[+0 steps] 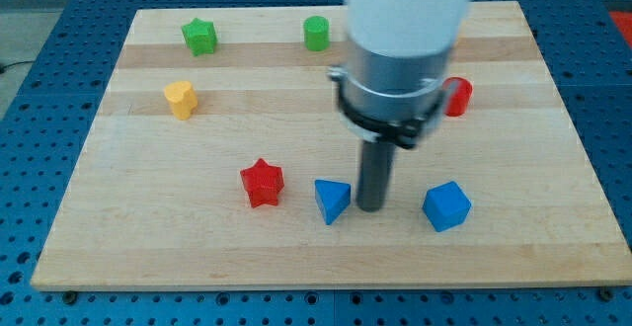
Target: Move the red star slightly to the bottom
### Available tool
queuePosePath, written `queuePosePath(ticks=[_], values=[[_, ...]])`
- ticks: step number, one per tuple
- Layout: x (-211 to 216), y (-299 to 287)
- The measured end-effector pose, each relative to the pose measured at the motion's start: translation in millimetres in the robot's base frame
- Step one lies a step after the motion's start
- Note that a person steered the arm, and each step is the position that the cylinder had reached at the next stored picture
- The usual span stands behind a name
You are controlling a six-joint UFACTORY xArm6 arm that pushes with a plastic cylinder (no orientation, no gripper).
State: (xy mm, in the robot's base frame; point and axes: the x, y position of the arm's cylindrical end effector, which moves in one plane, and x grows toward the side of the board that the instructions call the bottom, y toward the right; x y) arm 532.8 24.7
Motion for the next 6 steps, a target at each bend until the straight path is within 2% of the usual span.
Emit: queuePosePath(ticks=[1, 2, 3, 4, 6], values=[[-10.1, -45.6], [-24.6, -21.0], [-60.0, -38.2], [-61.6, -82.2], [-30.5, -92.6]])
